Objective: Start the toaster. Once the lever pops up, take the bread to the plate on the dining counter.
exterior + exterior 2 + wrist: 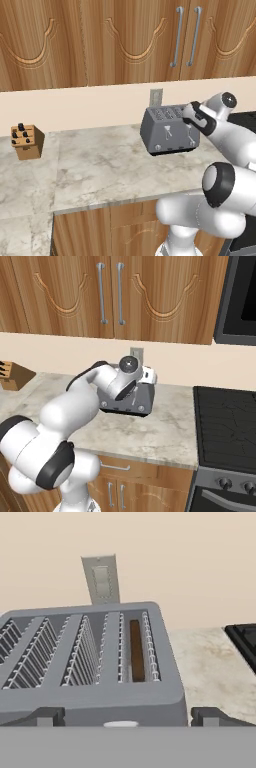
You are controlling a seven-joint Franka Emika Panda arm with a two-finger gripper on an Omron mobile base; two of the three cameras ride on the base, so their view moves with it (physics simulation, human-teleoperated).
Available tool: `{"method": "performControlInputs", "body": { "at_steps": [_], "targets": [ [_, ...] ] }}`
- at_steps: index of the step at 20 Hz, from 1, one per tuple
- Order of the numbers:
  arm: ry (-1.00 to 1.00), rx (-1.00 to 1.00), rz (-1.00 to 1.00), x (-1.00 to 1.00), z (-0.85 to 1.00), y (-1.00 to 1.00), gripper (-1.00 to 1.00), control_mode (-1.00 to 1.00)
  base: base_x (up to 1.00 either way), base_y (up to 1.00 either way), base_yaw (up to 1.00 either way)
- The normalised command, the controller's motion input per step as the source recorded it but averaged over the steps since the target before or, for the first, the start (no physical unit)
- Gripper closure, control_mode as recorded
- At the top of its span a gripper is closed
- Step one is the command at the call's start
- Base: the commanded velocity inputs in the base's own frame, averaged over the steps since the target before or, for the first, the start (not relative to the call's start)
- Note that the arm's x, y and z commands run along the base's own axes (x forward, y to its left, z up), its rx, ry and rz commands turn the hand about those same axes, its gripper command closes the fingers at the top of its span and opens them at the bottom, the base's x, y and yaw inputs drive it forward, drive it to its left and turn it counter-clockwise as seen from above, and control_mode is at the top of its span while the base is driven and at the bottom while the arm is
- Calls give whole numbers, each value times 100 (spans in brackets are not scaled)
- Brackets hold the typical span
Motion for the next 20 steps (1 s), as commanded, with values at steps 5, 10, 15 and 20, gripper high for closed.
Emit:
{"method": "performControlInputs", "body": {
  "at_steps": [5,10,15,20],
  "targets": [
    [-1,0,0,6,0,5,-100,-100,0,0,0],
    [-1,0,0,6,0,6,-100,-100,0,0,0],
    [-1,0,0,13,0,1,-100,-100,0,0,0],
    [0,0,0,20,0,0,-100,-100,0,0,0]
  ]
}}
